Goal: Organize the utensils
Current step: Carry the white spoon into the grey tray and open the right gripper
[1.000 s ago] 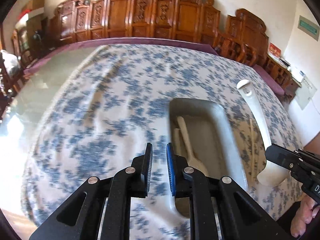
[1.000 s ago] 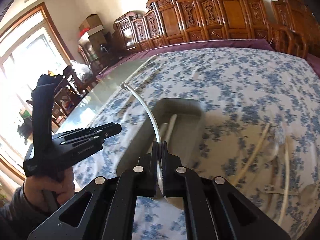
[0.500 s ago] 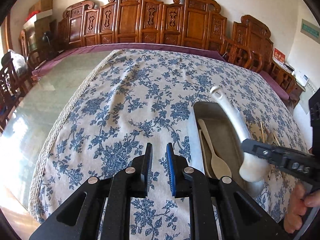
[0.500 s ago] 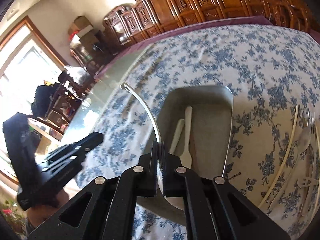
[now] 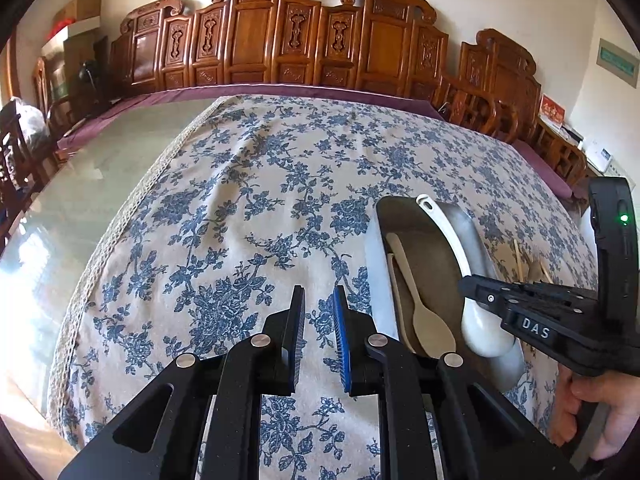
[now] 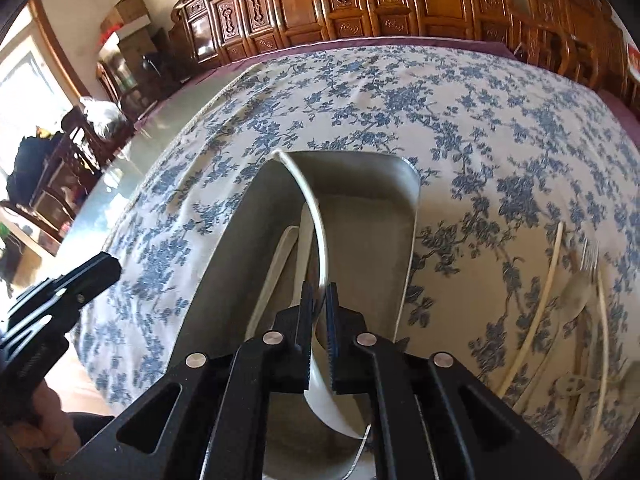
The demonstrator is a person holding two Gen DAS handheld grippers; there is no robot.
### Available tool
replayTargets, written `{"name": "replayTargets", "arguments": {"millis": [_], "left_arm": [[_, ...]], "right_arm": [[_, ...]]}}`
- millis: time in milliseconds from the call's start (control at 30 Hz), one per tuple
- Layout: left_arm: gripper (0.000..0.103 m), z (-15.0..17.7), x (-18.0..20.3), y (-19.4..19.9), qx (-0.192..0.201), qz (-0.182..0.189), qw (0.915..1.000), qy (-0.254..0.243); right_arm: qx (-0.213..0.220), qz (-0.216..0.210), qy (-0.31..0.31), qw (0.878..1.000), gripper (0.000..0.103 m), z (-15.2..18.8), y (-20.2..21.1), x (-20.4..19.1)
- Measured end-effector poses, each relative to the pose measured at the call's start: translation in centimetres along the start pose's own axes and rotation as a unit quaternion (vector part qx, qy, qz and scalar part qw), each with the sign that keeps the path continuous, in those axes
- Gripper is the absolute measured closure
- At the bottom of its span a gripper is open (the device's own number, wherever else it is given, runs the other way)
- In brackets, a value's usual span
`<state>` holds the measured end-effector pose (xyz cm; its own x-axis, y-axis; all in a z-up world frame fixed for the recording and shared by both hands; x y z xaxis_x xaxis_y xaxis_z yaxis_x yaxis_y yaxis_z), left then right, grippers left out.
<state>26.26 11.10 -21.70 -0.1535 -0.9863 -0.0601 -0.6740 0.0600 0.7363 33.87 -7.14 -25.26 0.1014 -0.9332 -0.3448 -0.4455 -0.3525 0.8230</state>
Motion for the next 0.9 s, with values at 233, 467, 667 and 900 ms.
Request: {"name": "replayTargets", "arguments": {"millis": [233,467,667,900], "left_arm": [[0.090,-0.3,1.0,0.9,0.011,0.010,0.9999,-0.006],[0.069,-1.0,3.3,2.2,0.029,0.023,0.9991,-0.020],[0.064,-1.7,5.5,2.6,0.037,0.043,0.9977,-0.037],[0.049,-2.6,8.9,2.9,0.048,0.058,0.9953,-0.061]], "right_arm": [[0.039,-0.003,0.053,0.998,0.092,-0.7,2.8,-0.5],[0.074,0.018,0.106,0.991,0.092,-1.1,8.4,3.3],[0.067,0.081,0.102,0.989,0.087,-0.7,11.0,11.4],[0.040,0.115,0.060,0.991,0.087,0.9,10.7,18.4]]}}
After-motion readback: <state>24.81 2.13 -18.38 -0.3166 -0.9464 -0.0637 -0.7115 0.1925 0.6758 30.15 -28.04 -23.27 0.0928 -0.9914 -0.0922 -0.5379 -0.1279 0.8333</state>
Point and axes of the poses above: each gripper's, at about its wrist camera, not at the fingertips, and y roughly against the way its jaws point, x to its right, z to its underside, the point moved 2 cm from there along -y, roughly the way its jaws point, and after that the axes turned 14 degrees about -y, right-handed, at the moved point
